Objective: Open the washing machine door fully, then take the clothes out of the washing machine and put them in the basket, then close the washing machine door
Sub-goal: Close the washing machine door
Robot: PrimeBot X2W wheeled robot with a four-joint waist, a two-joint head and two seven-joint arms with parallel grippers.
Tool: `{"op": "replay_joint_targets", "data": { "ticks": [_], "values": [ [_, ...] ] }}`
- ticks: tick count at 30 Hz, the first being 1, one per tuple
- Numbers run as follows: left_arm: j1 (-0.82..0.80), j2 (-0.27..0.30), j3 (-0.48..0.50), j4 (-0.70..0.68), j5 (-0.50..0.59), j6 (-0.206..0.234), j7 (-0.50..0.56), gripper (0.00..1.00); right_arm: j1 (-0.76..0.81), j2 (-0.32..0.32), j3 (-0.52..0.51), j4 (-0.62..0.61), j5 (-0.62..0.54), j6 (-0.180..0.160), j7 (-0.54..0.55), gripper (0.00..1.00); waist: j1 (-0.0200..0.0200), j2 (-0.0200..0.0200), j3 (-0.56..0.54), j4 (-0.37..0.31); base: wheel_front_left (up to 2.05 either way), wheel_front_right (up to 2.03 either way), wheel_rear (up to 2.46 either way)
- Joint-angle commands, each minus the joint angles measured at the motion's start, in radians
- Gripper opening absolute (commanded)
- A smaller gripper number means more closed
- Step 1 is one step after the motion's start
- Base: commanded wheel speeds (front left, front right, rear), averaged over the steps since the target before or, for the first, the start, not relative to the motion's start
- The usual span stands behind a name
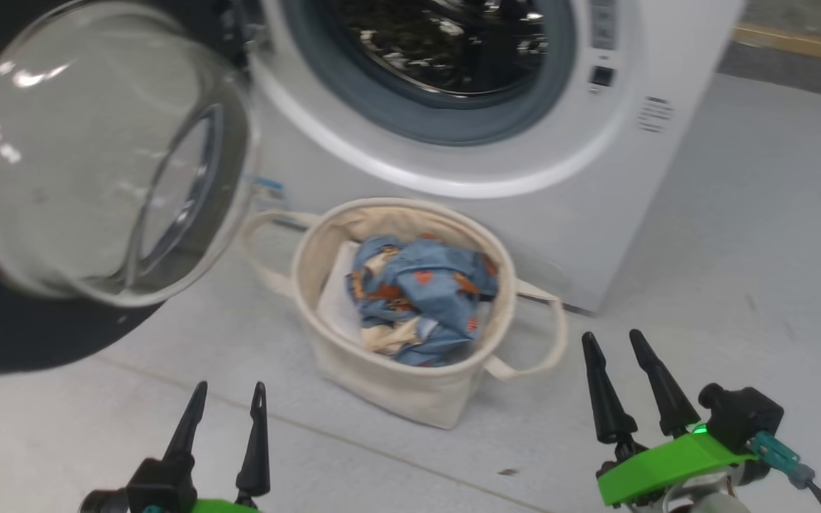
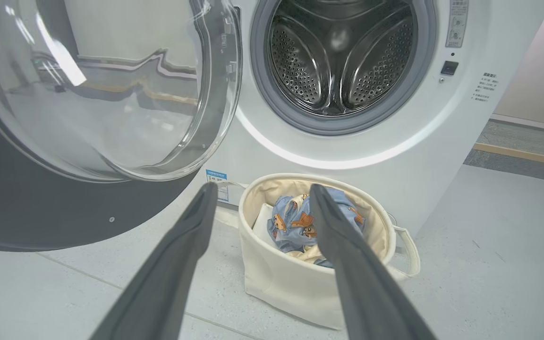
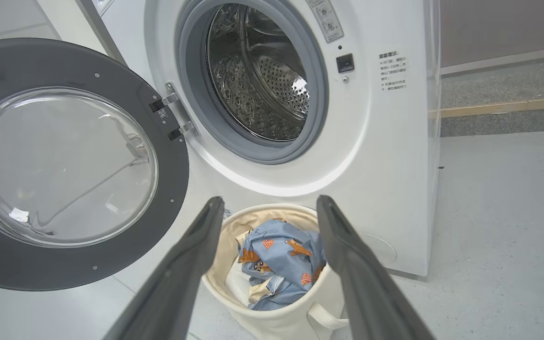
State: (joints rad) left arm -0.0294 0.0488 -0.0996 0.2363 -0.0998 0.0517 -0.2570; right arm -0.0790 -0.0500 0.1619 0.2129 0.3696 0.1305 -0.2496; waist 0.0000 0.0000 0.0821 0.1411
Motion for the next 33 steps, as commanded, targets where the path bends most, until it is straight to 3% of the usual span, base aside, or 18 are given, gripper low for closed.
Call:
{"op": "replay_joint_targets", "data": {
  "ticks": [1,20,33],
  "values": [
    [-0.037,0.001,0.027,-0.04,0.002,0.003,-0.005,1.0,-0.041,0.0,0.032,-0.039,-0.013,0.0,-0.012,1.0,0.0,0.0,0.001,0.06,0.0,0.0,0.0],
    [-0.02,0.001,-0.002,-0.043,-0.008,0.017,-0.005,1.0,-0.021,0.0,0.074,-0.038,-0.035,0.0,-0.012,1.0,0.0,0.0,-0.054,0.301,0.0,0.0,0.0],
    [0.003,0.001,0.016,-0.065,-0.007,0.024,-0.005,1.0,-0.017,0.0,0.112,-0.037,-0.021,0.0,-0.012,1.0,0.0,0.0,-0.065,0.365,0.0,0.0,0.0]
  ]
}}
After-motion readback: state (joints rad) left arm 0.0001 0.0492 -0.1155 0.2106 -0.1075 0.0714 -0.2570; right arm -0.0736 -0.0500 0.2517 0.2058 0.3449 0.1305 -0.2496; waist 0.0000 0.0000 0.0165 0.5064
